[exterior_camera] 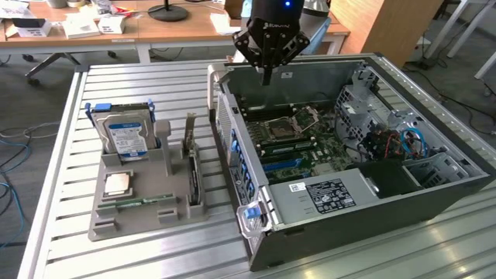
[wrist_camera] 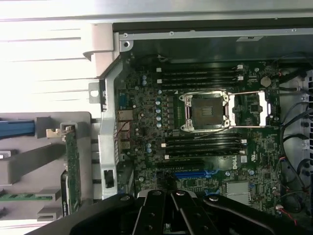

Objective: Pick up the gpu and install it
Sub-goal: 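Reach for the gpu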

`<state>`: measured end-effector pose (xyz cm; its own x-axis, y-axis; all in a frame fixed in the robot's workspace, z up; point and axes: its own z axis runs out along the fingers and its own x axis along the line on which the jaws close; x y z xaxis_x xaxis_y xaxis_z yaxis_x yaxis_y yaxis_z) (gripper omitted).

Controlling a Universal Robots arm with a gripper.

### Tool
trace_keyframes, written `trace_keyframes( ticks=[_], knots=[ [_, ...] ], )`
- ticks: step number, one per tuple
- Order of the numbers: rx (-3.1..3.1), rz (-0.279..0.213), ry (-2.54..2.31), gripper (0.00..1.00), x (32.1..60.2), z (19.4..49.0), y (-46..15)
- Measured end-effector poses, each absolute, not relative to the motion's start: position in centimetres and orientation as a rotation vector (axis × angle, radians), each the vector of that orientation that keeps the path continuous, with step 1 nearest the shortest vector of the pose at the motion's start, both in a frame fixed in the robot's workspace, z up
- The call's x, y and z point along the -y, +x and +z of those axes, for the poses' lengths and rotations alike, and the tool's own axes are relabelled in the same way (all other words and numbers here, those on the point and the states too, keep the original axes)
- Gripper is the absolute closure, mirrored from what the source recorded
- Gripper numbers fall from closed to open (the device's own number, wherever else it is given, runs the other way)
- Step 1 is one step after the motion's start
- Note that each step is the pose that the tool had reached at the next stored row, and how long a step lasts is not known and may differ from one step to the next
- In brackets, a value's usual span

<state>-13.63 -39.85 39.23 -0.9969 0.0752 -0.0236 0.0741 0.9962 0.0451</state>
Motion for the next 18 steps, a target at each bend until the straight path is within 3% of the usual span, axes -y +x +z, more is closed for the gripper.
trace_keyframes(
  ticks=[18],
  knots=[
    [-3.113,0.066,0.117,0.89,39.4,38.2,-21.8]
  ],
)
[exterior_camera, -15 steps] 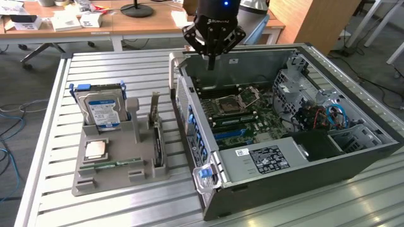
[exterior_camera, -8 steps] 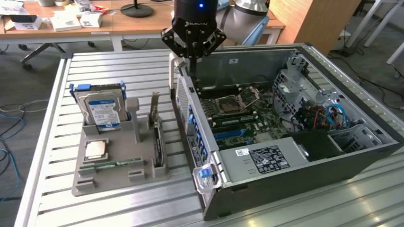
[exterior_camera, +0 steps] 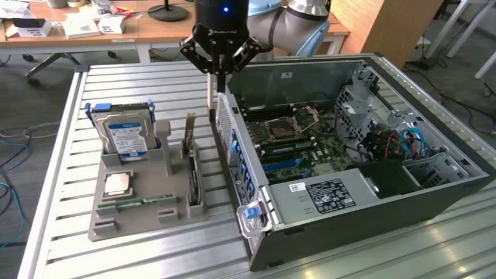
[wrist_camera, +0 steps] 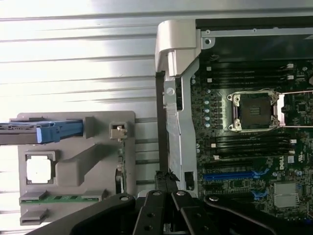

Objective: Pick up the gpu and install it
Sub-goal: 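Reach for the gpu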

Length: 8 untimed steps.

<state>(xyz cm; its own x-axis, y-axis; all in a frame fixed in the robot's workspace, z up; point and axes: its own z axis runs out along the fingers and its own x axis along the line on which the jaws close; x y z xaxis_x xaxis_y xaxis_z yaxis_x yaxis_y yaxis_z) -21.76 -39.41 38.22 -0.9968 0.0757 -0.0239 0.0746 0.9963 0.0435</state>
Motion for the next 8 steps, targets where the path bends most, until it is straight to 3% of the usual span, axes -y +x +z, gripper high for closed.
trace_keyframes(
  ticks=[8],
  knots=[
    [-3.113,0.066,0.12,0.89,39.1,37.9,-25.3]
  ],
)
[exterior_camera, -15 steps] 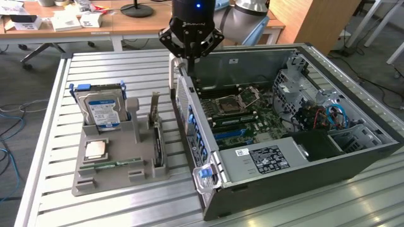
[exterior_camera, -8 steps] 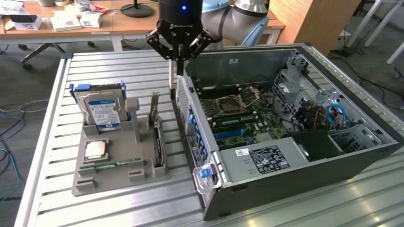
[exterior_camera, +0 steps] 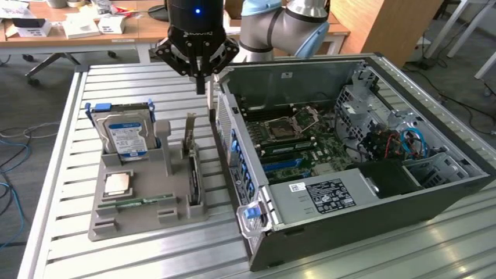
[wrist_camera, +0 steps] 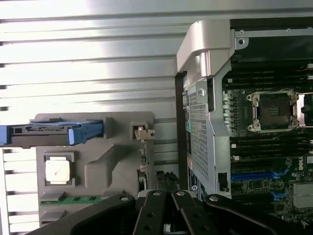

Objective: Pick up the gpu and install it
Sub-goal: 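Reach for the gpu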

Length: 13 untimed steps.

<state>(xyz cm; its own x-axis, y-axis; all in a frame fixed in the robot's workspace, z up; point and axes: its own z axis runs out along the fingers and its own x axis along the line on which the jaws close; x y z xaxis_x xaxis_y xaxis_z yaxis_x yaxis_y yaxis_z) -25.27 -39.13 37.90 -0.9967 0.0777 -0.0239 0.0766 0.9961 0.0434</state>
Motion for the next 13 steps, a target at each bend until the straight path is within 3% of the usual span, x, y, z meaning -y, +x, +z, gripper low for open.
trace_keyframes(
  ticks=[13],
  knots=[
    [-3.113,0.066,0.12,0.89,39.73,37.82,-26.22]
  ],
)
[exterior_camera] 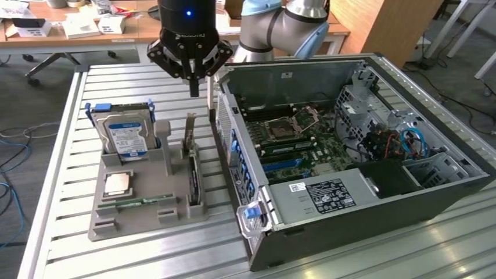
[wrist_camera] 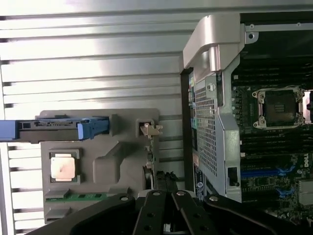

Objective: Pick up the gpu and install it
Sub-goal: 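Reach for the gpu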

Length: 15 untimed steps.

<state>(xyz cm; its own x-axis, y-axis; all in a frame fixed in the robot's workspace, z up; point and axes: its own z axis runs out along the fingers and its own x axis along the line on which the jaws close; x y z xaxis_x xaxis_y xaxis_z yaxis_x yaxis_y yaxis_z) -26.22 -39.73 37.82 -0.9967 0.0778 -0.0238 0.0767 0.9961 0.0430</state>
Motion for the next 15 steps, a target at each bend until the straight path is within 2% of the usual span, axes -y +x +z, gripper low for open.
trace_keyframes(
  ticks=[15],
  knots=[
    [-3.113,0.066,0.121,0.89,44.0,37.8,-27.2]
  ],
)
